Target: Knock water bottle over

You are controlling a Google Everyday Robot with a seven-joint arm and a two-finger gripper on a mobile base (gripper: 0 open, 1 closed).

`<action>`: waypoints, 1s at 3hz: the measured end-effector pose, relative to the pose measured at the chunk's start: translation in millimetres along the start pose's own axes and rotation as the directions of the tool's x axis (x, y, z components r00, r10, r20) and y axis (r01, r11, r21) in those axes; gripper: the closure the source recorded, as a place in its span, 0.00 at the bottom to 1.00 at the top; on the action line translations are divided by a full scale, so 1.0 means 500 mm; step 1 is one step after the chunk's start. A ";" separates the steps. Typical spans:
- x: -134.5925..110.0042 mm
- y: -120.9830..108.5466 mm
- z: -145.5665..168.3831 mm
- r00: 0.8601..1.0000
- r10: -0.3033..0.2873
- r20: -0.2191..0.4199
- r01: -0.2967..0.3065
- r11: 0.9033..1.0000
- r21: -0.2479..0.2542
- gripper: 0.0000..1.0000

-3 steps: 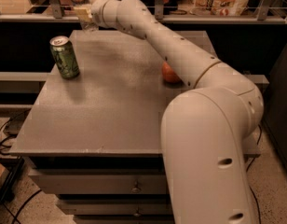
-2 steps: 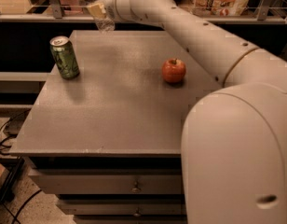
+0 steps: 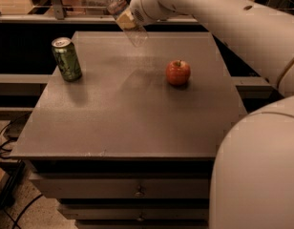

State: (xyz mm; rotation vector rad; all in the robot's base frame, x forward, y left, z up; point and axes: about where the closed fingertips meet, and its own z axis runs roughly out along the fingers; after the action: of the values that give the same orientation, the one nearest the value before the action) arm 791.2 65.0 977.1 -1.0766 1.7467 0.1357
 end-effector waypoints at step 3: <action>0.183 0.044 -0.066 0.921 -0.119 -0.372 0.083 0.990 -0.110 0.57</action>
Offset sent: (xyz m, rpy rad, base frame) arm -0.0550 -0.0811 -0.0692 -0.4045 0.2619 -0.0580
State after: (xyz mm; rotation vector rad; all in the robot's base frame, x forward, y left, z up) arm 746.2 5.5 910.4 -1.3248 2.0369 -0.0627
